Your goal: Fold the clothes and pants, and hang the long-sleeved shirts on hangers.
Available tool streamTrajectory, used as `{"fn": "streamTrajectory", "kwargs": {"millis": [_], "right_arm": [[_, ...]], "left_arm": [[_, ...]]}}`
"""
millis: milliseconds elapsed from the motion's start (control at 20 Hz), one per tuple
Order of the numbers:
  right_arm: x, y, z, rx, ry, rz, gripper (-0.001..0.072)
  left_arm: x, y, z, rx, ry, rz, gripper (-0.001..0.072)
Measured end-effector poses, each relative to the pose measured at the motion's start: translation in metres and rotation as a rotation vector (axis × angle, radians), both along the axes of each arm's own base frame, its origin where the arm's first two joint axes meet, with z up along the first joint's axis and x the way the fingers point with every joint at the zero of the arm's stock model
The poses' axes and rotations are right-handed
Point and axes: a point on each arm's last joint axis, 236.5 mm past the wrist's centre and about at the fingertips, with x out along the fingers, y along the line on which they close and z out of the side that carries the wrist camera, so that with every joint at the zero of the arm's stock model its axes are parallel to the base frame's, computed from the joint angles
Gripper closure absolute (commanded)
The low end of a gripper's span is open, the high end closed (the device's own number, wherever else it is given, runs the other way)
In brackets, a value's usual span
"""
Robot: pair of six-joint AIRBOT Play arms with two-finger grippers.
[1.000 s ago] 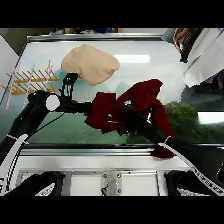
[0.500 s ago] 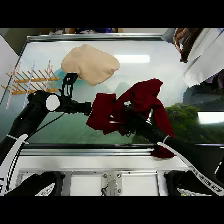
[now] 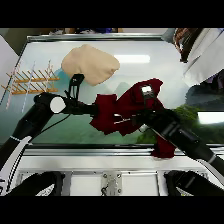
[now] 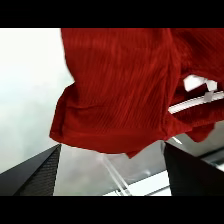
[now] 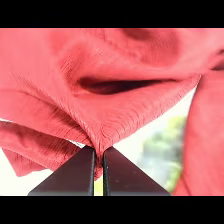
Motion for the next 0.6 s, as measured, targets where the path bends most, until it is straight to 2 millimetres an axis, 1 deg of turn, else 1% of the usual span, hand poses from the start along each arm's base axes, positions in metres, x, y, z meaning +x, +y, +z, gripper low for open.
{"fn": "streamTrajectory", "kwargs": {"millis": [150,250,350,450,600], "right_arm": [[-0.012,-0.007,0.032,0.061,-0.038,-0.01,0.0682],[-0.018,-0.006,0.048,0.11,-0.053,-0.012,0.0682],[-0.021,-0.002,0.064,0.154,-0.071,-0.01,0.0682],[-0.02,0.001,0.081,0.19,-0.094,-0.009,0.0682],[-0.018,0.005,0.103,0.229,-0.127,-0.005,0.0682]], "left_arm": [[-0.013,-0.036,-0.006,-0.02,-0.005,-0.075,0.0018],[-0.02,-0.06,-0.016,-0.034,0.005,-0.102,0.0019],[-0.026,-0.079,-0.028,-0.038,0.018,-0.124,0.0019],[-0.031,-0.091,-0.043,-0.031,0.039,-0.137,0.0018],[-0.028,-0.094,-0.062,-0.018,0.067,-0.12,0.002]]}}
